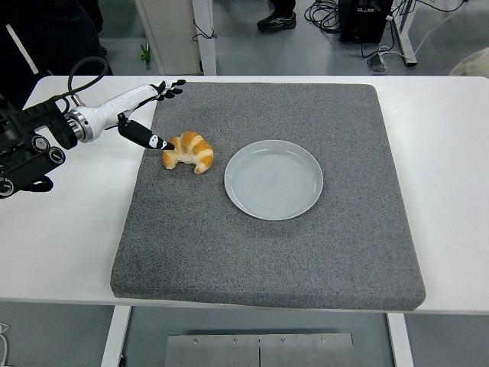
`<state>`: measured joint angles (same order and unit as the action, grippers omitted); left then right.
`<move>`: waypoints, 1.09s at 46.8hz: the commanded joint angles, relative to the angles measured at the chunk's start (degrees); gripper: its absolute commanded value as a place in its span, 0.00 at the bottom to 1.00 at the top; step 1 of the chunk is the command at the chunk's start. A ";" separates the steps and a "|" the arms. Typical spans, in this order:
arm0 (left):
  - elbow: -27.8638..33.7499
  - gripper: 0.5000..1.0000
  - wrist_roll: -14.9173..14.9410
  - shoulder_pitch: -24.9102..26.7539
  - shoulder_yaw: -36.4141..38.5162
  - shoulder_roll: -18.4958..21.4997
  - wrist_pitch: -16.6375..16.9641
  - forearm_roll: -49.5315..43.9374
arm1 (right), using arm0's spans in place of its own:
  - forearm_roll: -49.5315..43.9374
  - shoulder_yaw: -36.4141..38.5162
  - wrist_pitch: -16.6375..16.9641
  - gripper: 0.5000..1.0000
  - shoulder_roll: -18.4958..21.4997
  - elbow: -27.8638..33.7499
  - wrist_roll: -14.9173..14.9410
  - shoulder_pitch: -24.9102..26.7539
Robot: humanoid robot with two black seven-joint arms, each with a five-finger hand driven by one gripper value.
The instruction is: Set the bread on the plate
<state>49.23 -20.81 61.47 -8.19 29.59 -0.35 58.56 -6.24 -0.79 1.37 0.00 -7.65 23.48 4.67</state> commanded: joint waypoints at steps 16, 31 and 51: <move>-0.01 0.94 -0.11 0.23 7.22 -1.63 7.46 4.10 | 0.00 0.00 -0.05 1.00 0.00 0.00 -0.01 -0.01; -0.18 0.94 -0.19 0.05 8.27 -4.01 10.81 4.10 | 0.00 0.00 0.04 1.00 0.00 0.00 -0.01 -0.02; -1.06 0.94 -0.37 -0.03 11.79 -5.77 16.25 4.19 | 0.00 0.00 0.04 1.00 0.00 0.00 -0.01 -0.02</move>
<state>48.23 -21.12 61.49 3.53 23.96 15.11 62.75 -6.24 -0.79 1.38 0.00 -7.65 23.49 4.66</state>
